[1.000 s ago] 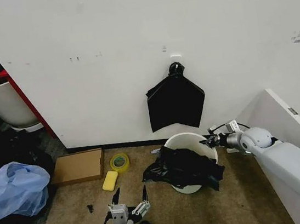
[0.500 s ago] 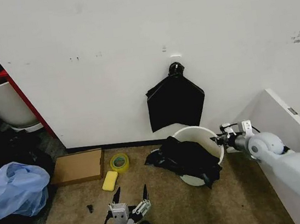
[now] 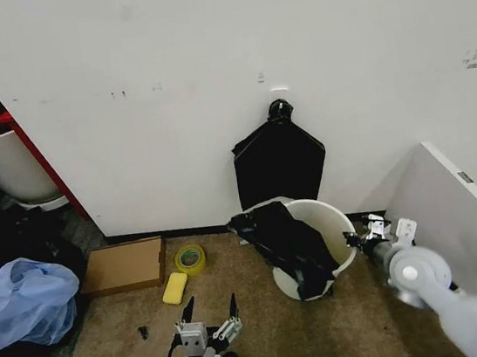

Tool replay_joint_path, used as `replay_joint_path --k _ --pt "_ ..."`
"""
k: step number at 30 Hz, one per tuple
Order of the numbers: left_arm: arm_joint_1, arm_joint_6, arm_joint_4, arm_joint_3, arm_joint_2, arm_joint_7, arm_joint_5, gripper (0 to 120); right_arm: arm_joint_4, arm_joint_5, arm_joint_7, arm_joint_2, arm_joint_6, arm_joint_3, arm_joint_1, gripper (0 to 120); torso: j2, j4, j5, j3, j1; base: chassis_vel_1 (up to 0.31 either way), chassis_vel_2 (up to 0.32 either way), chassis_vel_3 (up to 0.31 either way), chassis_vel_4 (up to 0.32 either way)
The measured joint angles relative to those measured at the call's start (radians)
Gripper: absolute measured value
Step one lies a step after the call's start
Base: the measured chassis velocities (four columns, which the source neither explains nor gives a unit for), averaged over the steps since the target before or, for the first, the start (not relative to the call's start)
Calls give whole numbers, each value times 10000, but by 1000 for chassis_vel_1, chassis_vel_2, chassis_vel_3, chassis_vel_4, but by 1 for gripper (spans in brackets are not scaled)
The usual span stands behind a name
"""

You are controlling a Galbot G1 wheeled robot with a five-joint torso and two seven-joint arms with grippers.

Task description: Place the garbage bag over the trash bin.

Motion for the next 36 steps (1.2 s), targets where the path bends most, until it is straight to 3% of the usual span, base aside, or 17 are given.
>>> replay_joint_path --k 6,13,25,36 --pt "-31 10 -28 -9 114 -1 -96 100 459 -1067 1143 825 925 -310 -676 3 0 0 1 0 0 0 0 0 0" --pt "-161 26 54 12 157 0 -180 100 449 -1947 1523 1344 1489 -614 -974 3 0 -1 1 1 0 0 0 0 0" --pt "-386 167 106 38 221 -1 -385 100 388 -2042 2245 2061 1526 -839 -1093 3 0 -1 0 1 1 0 0 0 0" --pt "-376 172 99 17 155 -2 -401 100 468 -2056 1777 2130 1260 -948 -1397 4 0 -1 2 1 0 0 0 0 0"
